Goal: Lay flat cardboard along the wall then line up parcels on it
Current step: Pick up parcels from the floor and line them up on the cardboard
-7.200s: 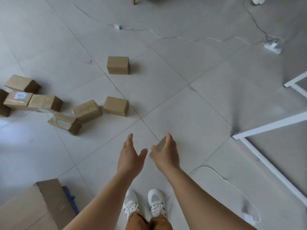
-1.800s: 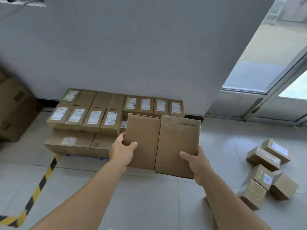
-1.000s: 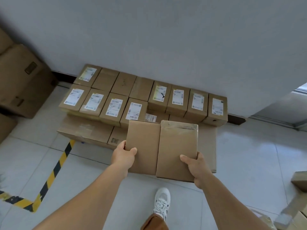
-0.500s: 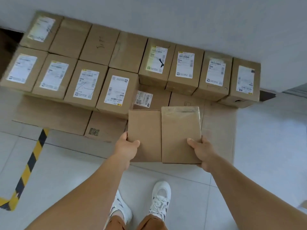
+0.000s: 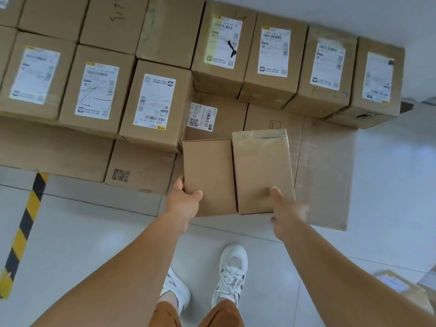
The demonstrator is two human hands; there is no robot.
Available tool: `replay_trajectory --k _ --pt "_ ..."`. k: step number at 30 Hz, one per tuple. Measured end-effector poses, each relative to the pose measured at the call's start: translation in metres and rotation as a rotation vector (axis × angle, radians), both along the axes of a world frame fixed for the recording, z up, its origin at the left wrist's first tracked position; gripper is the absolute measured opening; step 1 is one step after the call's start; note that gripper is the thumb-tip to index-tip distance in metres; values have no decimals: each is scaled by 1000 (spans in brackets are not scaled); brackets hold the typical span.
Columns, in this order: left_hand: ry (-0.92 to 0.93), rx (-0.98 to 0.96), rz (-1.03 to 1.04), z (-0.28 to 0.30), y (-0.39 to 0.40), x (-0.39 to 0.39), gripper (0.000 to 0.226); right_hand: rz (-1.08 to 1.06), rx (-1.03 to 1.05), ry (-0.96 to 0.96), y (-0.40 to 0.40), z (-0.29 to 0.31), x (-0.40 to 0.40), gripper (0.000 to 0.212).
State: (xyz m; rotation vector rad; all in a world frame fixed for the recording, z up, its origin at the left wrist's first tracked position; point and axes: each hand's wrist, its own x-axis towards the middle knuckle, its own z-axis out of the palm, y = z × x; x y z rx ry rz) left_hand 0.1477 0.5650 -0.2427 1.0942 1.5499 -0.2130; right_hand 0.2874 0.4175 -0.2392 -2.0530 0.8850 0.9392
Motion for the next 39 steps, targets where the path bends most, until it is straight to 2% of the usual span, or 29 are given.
replay_trajectory --k 2,3,8,11,13,16,19,24,32,39 --pt "27 24 -60 4 2 1 62 -77 147 131 7 1 -27 38" --pt "51 79 -130 6 4 3 67 -120 203 201 13 3 -40 33" --pt "53 680 -804 21 31 26 75 -260 237 368 53 18 -81 40" --pt "116 670 -1121 17 51 42 86 -363 334 382 72 16 -89 44" --pt "174 566 -1178 12 58 50 92 -401 374 377 80 16 -89 37" --pt "185 544 -1160 14 60 56 88 -430 401 385 77 17 -86 29" --pt "163 586 -1108 25 56 47 72 -431 416 385 63 21 -93 31" --pt "61 498 -778 46 50 7 49 -267 326 368 53 36 -107 45" --pt "155 464 -277 80 75 -76 38 34 365 330 94 69 -124 44" --pt "172 396 -54 79 143 -171 42 295 432 362 181 83 -176 47"
